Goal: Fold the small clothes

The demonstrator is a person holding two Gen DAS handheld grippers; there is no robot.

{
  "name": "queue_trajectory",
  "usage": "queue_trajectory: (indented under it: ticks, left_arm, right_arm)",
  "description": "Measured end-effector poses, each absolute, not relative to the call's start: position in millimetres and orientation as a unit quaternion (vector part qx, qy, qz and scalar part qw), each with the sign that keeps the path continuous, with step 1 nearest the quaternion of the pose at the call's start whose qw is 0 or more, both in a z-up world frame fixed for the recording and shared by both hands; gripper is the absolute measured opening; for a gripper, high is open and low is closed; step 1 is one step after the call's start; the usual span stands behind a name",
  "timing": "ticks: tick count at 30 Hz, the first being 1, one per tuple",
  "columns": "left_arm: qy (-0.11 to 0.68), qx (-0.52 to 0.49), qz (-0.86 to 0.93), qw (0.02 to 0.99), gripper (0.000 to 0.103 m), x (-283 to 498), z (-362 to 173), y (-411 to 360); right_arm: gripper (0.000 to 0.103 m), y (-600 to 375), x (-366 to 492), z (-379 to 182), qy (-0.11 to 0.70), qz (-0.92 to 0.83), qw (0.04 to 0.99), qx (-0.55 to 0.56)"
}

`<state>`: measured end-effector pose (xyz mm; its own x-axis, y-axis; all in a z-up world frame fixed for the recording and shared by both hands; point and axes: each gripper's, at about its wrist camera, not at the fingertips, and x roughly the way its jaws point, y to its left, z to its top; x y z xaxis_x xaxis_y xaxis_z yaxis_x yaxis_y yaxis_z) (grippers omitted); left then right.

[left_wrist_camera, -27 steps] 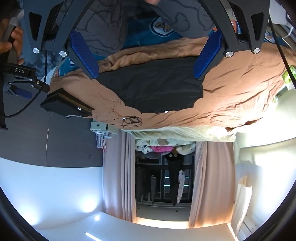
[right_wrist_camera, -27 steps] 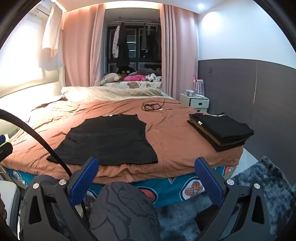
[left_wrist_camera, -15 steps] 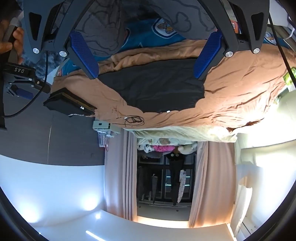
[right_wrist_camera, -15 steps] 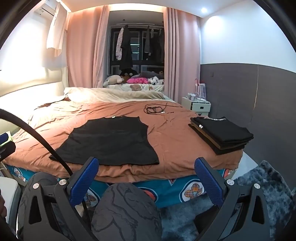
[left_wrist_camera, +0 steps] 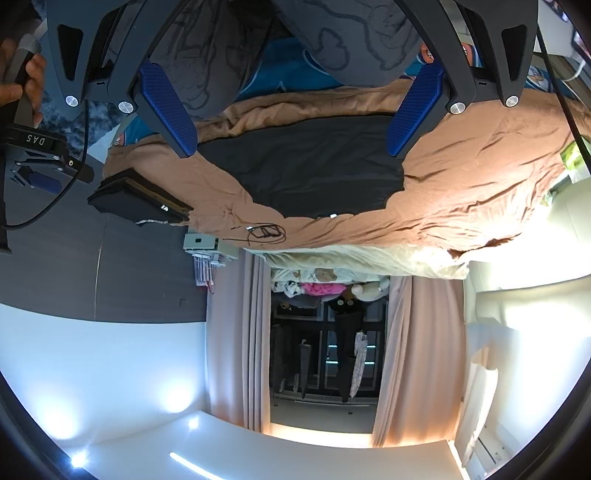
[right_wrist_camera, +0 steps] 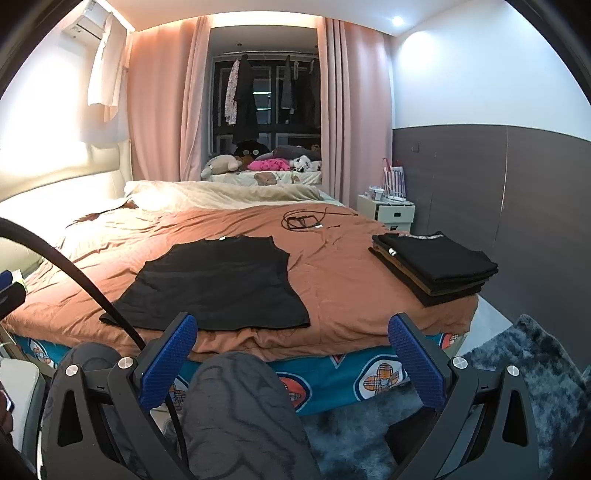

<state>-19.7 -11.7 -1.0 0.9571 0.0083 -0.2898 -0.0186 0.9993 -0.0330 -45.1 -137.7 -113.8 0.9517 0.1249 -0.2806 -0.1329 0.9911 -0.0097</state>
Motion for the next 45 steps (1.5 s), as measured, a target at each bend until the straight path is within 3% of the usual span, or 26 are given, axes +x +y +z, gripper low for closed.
queue_trajectory:
  ticks: [45]
  left_arm:
    - [0.136, -0.013, 0.035, 0.99, 0.103, -34.8, 11.9, -2.6]
  right_arm:
    - [0.103, -135.4, -34.9, -120.0, 0.148, 0.052, 0.988, -0.004]
